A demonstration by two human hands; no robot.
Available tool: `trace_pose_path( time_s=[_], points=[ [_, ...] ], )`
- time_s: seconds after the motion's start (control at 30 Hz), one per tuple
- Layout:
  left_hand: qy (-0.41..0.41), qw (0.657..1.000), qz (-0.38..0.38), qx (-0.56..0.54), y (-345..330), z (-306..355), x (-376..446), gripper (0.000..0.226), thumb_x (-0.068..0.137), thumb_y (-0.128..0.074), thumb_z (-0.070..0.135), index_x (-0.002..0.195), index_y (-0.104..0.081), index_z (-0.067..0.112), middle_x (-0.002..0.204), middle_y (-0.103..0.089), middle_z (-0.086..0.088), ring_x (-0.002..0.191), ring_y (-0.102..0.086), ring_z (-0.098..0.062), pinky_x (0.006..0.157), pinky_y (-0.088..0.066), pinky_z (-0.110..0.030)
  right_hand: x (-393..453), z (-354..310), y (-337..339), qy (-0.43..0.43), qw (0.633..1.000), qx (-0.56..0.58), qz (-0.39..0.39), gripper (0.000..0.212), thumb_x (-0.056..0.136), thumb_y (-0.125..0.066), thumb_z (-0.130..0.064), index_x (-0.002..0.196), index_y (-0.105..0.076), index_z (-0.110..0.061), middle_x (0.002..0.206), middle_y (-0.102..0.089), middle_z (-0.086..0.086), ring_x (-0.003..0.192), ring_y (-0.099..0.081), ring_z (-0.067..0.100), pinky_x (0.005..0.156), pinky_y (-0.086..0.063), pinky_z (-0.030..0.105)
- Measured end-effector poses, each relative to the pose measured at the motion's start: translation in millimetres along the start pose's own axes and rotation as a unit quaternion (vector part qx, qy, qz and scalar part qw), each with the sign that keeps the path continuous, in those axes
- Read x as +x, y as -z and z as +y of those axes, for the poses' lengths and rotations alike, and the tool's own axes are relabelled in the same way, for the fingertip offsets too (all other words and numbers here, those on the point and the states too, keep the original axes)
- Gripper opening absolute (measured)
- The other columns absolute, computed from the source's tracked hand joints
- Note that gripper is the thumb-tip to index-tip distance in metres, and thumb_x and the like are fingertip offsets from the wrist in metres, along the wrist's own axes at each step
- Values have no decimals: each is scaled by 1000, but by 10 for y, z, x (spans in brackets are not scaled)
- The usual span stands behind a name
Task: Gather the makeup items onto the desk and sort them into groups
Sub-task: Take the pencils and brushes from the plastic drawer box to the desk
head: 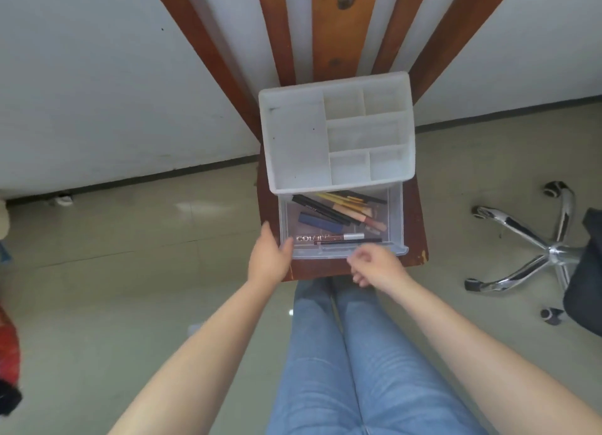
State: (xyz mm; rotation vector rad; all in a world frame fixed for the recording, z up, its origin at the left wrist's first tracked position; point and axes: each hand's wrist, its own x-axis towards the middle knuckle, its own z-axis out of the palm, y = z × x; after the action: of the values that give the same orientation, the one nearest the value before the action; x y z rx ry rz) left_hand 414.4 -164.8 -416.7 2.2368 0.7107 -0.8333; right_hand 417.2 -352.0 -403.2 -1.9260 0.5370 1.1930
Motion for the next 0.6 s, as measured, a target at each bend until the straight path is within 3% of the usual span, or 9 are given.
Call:
trace_pose_path(
  time_s=[0.03,0.1,0.17,0.23,0.3,0.6],
  points=[
    [12,1000,-11,-15,-66,-3,-21,52,92,-49,22,136,-32,0,134,-47,-20,123,-45,-31,97,-37,-34,46,-48,60,91,988,-106,73,28,88,-52,-14,113,-56,-1,98,-64,12,89,-60,24,79,-47,27],
    [11,999,0,-33,-153,10,-37,33,91,-48,13,120,-48,-2,124,-54,-22,116,-49,-33,91,-38,-32,185,-188,149,230,922,-273,153,42,85,-51,-6,126,-46,-3,126,-50,15,118,-43,28,100,-33,31],
    [22,999,22,-44,-168,34,-29,25,90,-45,6,112,-52,-3,117,-57,-23,110,-51,-35,87,-39,-33,380,-311,184,237,871,-398,166,57,81,-53,-4,134,-33,-6,134,-39,14,125,-33,30,105,-27,37],
    [28,998,31,-39,-164,38,-9,23,88,-41,0,107,-53,-4,112,-58,-24,104,-53,-36,82,-41,-34,527,-399,170,193,844,-475,153,64,79,-56,-4,136,-28,-10,134,-38,13,124,-33,33,104,-28,42],
    [25,999,32,-31,-150,25,-4,22,87,-38,-2,103,-53,-4,108,-59,-25,99,-53,-37,79,-42,-36,604,-439,132,177,836,-502,133,63,78,-55,-2,135,-30,-10,132,-39,14,122,-36,34,100,-33,43],
    [25,999,-4,19,-66,65,-7,23,84,-39,-4,102,-53,-4,110,-59,-23,102,-54,-37,85,-46,-40,673,-467,19,131,862,-474,119,42,82,-56,-5,122,-43,-5,120,-47,18,107,-50,33,79,-47,38]
  ],
)
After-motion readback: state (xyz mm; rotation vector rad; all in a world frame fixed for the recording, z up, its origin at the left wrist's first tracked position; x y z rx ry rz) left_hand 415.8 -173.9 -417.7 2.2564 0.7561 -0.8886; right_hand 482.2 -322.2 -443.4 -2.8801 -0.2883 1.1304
